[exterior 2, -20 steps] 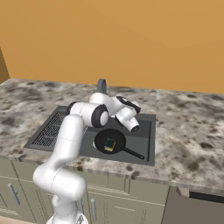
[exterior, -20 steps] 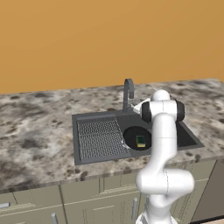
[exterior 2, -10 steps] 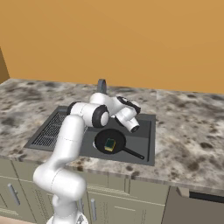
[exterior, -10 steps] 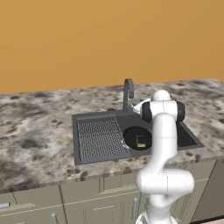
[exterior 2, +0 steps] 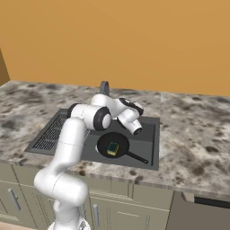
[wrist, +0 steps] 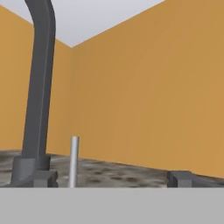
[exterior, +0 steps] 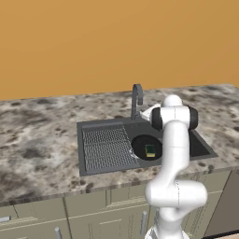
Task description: Pick the pan and sponge and place them into the sink. Then turn on the water.
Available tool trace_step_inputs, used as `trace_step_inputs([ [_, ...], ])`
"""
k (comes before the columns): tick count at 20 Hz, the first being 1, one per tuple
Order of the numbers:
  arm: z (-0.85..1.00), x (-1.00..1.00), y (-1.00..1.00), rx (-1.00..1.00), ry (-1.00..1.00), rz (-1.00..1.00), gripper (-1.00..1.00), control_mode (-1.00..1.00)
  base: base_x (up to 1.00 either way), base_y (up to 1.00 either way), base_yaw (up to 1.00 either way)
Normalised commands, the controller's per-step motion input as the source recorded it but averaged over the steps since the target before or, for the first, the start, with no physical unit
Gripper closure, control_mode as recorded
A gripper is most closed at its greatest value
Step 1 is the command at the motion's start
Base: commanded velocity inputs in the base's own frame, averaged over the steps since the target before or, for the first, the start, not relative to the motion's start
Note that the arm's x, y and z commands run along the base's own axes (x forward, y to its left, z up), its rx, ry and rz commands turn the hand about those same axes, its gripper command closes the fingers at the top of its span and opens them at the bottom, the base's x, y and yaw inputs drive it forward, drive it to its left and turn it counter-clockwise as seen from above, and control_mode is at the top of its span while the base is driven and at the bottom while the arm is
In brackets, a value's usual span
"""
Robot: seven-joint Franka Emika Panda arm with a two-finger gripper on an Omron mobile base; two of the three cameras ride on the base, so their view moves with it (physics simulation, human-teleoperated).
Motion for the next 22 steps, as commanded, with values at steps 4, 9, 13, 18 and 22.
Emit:
trace_step_inputs([
  [4,0.08,0.03,0.17,0.00,0.00,0.00,-1.00,-1.00,0.00,0.00,0.00],
  [9,0.00,0.32,0.23,0.00,0.03,0.00,-1.00,-1.00,0.00,0.00,0.00],
  [13,0.00,0.36,0.04,0.00,0.03,0.00,-1.00,-1.00,0.00,0.00,0.00],
  [18,0.00,0.31,0.00,0.00,0.01,0.00,-1.00,-1.00,0.00,0.00,0.00],
  [22,0.00,0.26,-0.09,0.03,0.01,0.00,-1.00,-1.00,0.00,0.00,0.00],
])
